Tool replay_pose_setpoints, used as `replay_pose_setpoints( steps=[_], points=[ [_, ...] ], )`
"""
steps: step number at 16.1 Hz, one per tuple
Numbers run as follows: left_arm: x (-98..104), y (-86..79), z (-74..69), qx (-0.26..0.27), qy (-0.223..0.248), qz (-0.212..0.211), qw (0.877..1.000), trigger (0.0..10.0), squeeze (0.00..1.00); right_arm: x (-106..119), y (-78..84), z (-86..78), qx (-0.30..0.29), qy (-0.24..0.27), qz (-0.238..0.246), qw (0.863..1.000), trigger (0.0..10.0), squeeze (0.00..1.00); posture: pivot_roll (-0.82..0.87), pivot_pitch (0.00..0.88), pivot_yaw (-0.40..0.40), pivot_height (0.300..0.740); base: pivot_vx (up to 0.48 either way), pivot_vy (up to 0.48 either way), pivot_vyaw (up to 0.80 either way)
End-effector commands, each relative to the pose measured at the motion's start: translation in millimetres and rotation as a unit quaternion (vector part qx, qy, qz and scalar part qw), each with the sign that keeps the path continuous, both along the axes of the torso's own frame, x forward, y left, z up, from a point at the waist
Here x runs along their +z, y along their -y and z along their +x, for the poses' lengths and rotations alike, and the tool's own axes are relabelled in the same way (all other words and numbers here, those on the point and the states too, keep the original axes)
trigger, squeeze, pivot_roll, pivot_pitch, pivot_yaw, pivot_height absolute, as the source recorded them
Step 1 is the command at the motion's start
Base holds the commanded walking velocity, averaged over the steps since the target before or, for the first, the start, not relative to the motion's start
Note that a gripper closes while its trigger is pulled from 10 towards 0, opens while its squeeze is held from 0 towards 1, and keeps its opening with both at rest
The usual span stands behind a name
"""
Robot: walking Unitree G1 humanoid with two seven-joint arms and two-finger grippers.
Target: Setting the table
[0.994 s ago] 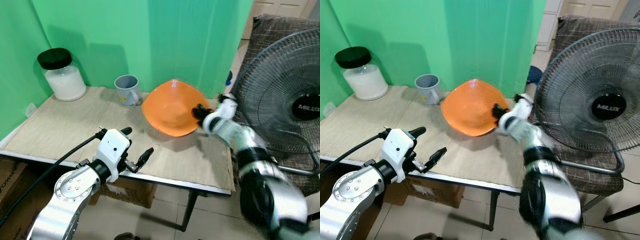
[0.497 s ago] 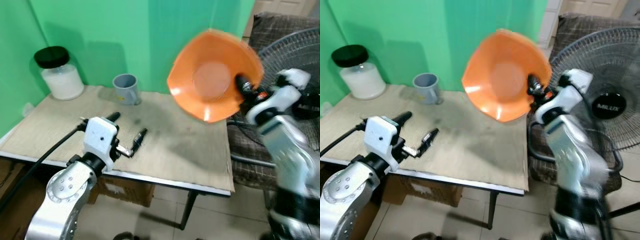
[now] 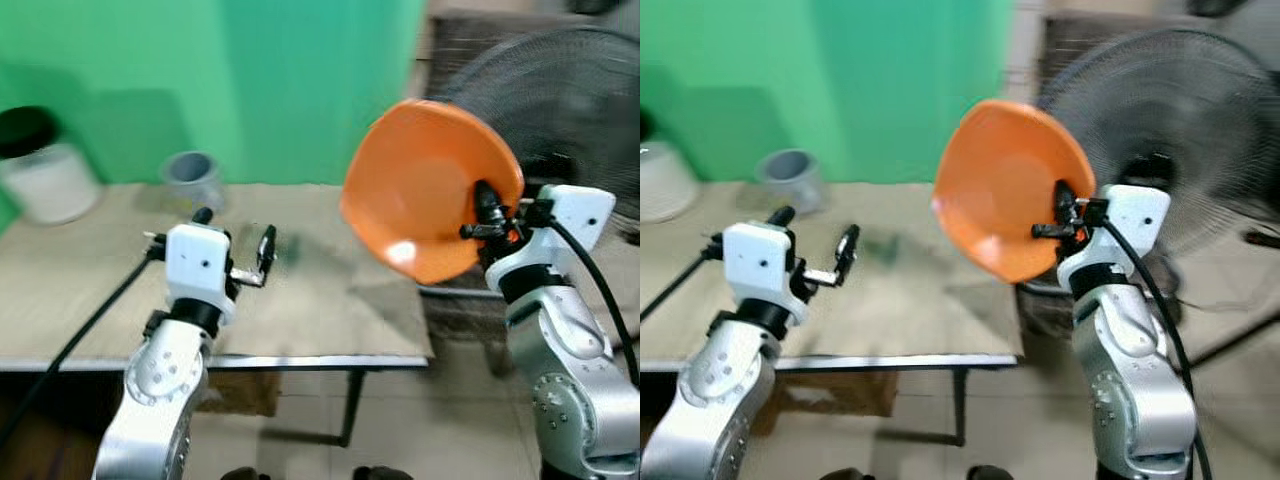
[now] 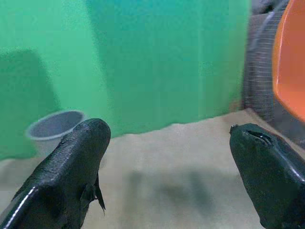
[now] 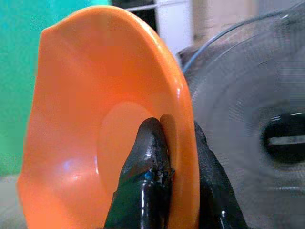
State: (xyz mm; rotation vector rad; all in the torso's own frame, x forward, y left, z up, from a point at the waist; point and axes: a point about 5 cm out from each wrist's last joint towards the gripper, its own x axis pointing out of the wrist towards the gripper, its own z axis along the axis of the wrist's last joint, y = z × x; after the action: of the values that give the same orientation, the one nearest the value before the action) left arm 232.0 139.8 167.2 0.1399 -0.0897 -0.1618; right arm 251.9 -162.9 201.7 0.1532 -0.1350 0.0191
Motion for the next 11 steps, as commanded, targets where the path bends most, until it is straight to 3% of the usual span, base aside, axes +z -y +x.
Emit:
replay_pose_setpoints(
  steps=[1,4,6,8,11],
  points=[
    [3.0,-1.4,1.3,0.004,0.012,-0.001,1.0,10.0,0.0,17.0,-1.6,-2.1,-0.022,0.057,-0.006,0.998,10.0,0.0,0.06,0.0,0.012,0.74,0.0,0.0,-0.8],
    [7.6,-4.4,7.2,0.016,0.038,-0.003,0.999,10.0,0.0,18.8,-4.4,-0.7,0.01,0.075,-0.018,0.997,10.0,0.0,0.06,0.0,0.024,0.74,0.0,0.0,-0.8],
    [13.9,-9.0,13.3,0.019,0.045,-0.014,0.999,10.0,0.0,15.5,-0.2,-0.7,-0.017,0.069,-0.006,0.997,10.0,0.0,0.05,0.0,0.026,0.74,0.0,0.0,-0.8],
    [12.2,-12.4,18.9,0.019,0.019,-0.011,1.0,10.0,0.0,6.3,6.1,-0.6,-0.042,0.047,-0.015,0.998,10.0,0.0,0.03,0.0,0.047,0.74,0.0,0.0,-0.8],
    [6.9,-11.2,20.2,0.012,0.019,-0.009,1.0,10.0,0.0,-3.4,7.8,-7.2,-0.006,0.004,-0.051,0.999,10.0,0.0,0.0,0.0,0.055,0.74,0.0,0.0,-0.8]
  ],
)
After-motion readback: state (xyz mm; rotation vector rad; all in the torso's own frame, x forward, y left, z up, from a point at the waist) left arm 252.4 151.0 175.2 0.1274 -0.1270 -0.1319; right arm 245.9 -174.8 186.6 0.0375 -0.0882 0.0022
